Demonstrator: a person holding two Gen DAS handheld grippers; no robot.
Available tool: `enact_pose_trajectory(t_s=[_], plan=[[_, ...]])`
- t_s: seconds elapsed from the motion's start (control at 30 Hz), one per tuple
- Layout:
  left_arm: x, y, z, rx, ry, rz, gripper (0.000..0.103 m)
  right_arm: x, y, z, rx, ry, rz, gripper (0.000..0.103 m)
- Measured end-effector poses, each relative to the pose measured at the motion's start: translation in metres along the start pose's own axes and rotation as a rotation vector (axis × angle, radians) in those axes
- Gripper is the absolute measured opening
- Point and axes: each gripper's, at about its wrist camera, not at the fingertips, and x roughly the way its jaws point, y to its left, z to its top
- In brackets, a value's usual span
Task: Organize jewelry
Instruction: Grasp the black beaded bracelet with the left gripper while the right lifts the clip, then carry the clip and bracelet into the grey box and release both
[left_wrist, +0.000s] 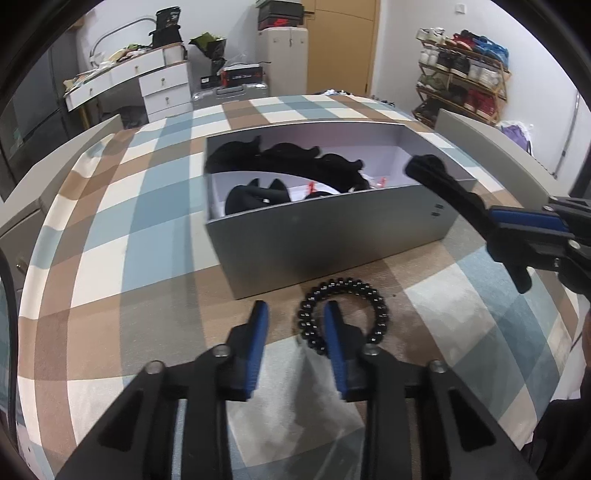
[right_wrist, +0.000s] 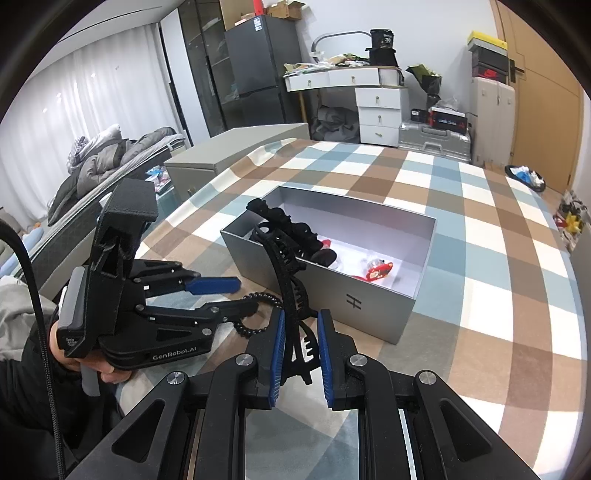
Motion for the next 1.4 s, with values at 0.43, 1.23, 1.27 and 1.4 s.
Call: enact_pose_trajectory(t_s=[0.43,1.23,1.27,1.4], plan=[[-0.004,0.001,0.000,-0.011,-0.002,-0.046,0.005,0.001,0.002,0.000,-0.007,0.004,0.001,0.017],[-0.046,0.016,0.018,-0.037,-0.191,-0.053,0.005,-0.020,-0.006,0.009,0.035,-0.101,0.008,0.017],[-0.047,0.018,0.019,-0.043,-0.199,-0.045,0.005,-0.021,-0.007,0.010,0.041,-0.110,0.005,0.017],[-0.048,0.026,0.025,-0.066,-0.223,-0.027,0.005,-0.026,-0.011,0.013,0.057,-0.136,-0.004,0.017]])
